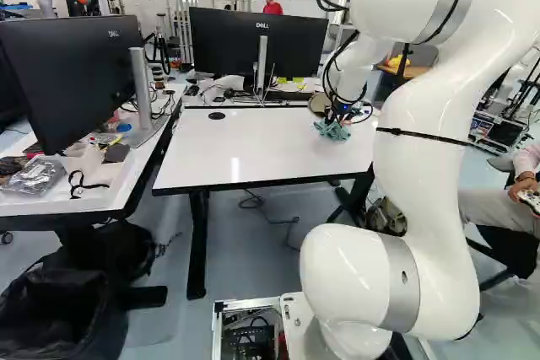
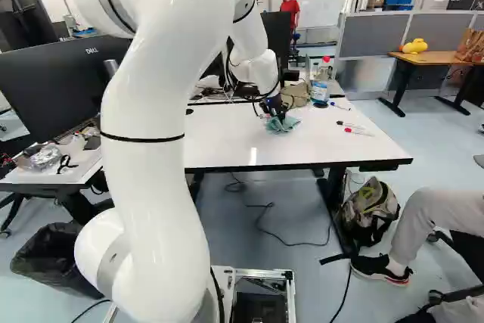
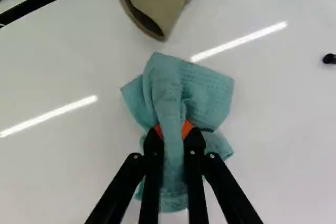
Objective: Clean the table with the green towel
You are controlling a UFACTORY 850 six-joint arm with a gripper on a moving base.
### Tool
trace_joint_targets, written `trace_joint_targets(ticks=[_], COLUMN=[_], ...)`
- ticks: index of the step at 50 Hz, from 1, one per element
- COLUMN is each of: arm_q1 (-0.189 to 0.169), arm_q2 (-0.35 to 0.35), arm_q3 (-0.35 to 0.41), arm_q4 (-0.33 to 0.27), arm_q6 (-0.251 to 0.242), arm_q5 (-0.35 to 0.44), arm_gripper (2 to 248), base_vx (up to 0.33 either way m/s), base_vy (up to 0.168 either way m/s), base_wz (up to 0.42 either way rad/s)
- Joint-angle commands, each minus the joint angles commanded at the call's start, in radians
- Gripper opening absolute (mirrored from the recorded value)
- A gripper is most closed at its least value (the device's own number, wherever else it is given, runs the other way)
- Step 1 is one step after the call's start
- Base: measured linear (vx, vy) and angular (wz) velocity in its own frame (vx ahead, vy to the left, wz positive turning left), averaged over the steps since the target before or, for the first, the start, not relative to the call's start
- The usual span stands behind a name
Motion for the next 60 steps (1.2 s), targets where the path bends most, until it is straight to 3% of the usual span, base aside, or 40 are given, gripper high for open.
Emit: trace_joint_targets(ticks=[29,60], arm_q1=[-0.026,-0.015], arm_q2=[0.114,0.189], arm_q3=[0.146,0.169], arm_q4=[0.0,0.0], arm_q6=[0.0,0.0], arm_q5=[0.0,0.0], arm_gripper=[50,50], base_vx=[0.0,0.0], base_vy=[0.0,0.0], base_wz=[0.0,0.0])
